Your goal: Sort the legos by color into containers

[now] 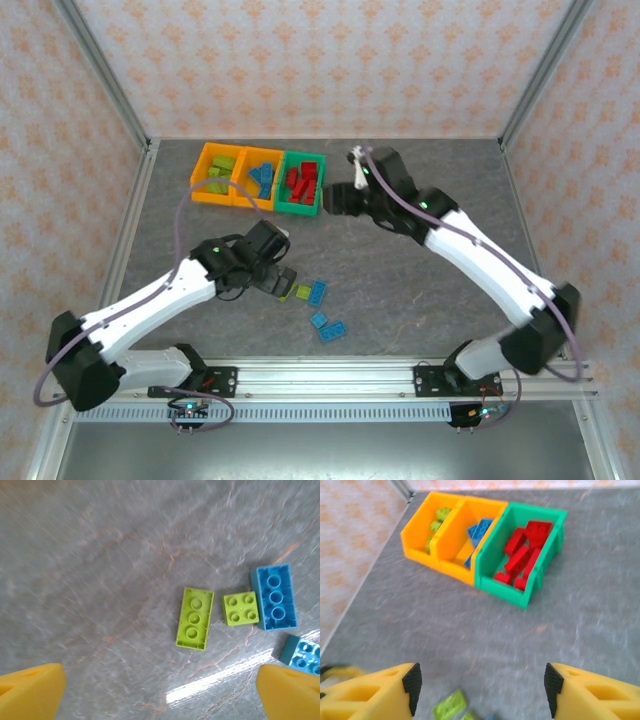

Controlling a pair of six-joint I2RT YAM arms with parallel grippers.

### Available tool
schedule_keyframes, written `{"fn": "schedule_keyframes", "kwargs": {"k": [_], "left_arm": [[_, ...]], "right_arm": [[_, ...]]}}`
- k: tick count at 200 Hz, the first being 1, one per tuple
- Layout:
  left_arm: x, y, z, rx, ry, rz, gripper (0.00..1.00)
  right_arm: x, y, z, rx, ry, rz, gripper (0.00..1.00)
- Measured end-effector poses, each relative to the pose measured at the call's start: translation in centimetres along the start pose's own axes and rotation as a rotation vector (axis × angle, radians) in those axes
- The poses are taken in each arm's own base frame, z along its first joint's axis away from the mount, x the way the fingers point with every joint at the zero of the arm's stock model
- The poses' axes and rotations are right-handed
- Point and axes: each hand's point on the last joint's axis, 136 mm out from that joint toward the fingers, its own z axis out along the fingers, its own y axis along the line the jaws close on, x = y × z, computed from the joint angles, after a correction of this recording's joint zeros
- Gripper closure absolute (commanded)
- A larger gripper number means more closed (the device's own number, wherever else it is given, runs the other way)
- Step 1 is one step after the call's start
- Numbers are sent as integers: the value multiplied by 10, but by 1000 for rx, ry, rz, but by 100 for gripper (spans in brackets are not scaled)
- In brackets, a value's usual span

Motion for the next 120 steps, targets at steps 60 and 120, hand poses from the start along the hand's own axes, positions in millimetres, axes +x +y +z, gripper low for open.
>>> {"fn": "schedule_keyframes", "kwargs": {"k": [60, 120], "left_arm": [[32, -24, 78, 4, 241, 7, 33], [43, -33, 108, 14, 318, 11, 52]], "right_arm": [[72, -20, -21, -31, 83, 82, 23], [77, -22, -19, -24, 95, 124, 22]]}}
